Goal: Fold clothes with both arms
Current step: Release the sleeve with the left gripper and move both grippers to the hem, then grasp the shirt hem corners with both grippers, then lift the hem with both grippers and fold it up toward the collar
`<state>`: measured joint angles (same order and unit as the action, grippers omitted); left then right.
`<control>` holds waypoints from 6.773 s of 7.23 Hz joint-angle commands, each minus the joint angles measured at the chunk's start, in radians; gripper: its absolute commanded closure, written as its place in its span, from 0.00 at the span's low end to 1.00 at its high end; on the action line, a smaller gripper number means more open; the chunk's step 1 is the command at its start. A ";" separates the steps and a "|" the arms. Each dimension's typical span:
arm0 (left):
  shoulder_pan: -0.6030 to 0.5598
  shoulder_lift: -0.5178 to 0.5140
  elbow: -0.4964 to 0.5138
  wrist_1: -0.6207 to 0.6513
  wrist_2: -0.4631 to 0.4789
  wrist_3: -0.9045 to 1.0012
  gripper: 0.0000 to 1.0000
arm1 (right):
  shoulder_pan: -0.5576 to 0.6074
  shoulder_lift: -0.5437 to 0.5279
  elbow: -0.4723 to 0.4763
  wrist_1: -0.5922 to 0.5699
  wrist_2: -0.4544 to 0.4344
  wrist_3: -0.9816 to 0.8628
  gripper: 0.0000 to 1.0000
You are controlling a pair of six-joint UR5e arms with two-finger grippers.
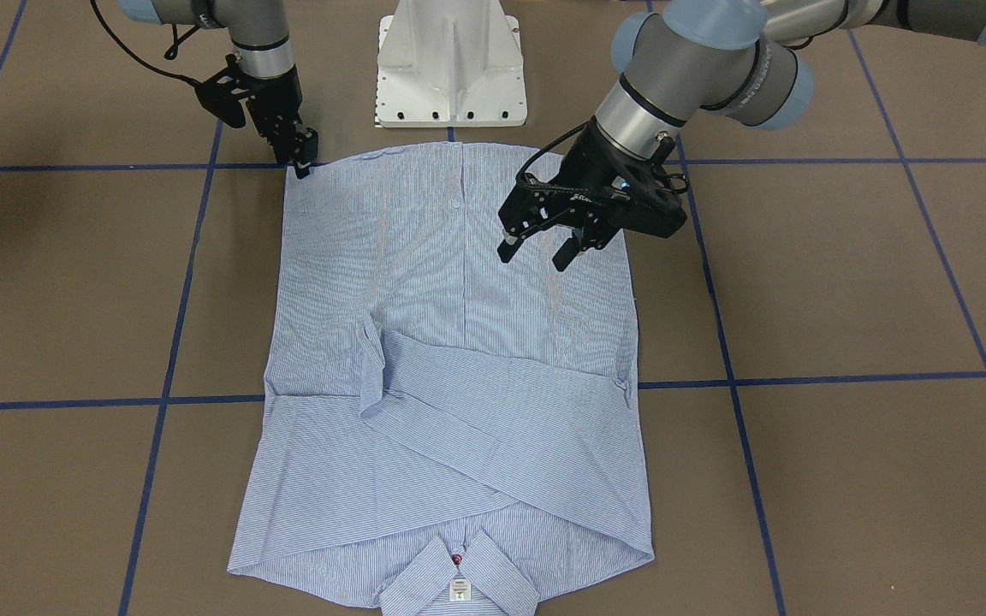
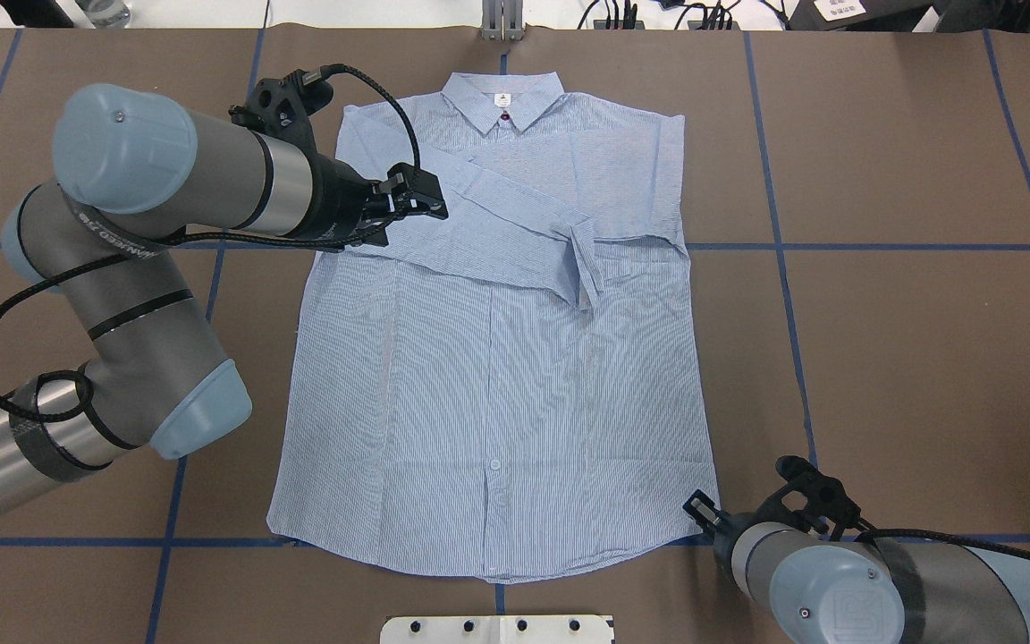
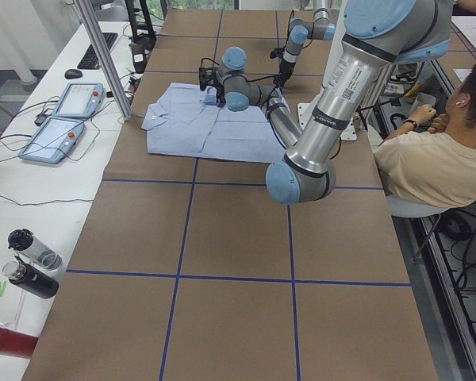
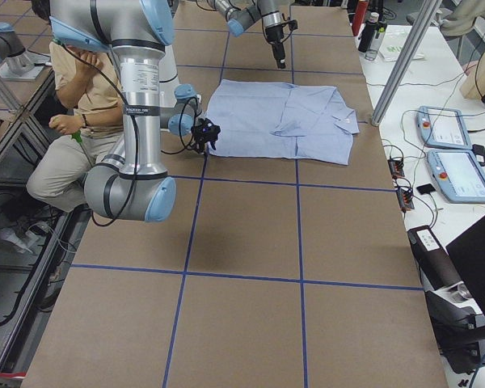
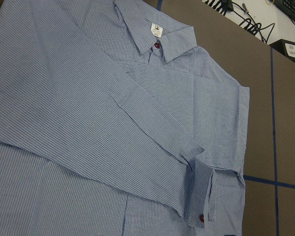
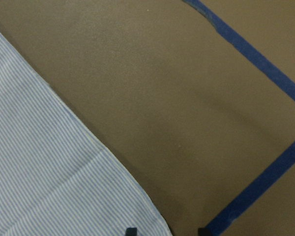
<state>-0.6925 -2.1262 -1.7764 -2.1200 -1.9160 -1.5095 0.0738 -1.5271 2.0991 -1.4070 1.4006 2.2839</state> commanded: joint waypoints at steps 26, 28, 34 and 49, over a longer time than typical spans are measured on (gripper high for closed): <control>0.513 0.512 -0.261 0.183 0.331 -0.390 1.00 | 0.038 -0.013 0.056 -0.009 0.025 -0.003 1.00; 0.512 0.512 -0.281 0.183 0.325 -0.390 1.00 | 0.040 -0.013 0.061 -0.009 0.025 -0.003 1.00; 0.504 0.609 -0.468 0.186 0.221 -0.391 1.00 | 0.076 -0.114 0.244 -0.010 0.095 -0.003 1.00; -0.224 0.057 0.084 0.193 -0.075 -0.160 1.00 | 0.739 0.510 -0.206 -0.363 0.417 -0.351 1.00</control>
<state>-0.8802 -2.0317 -1.7515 -1.9158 -1.9910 -1.6823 0.7758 -1.0575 1.9608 -1.7711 1.8161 1.9852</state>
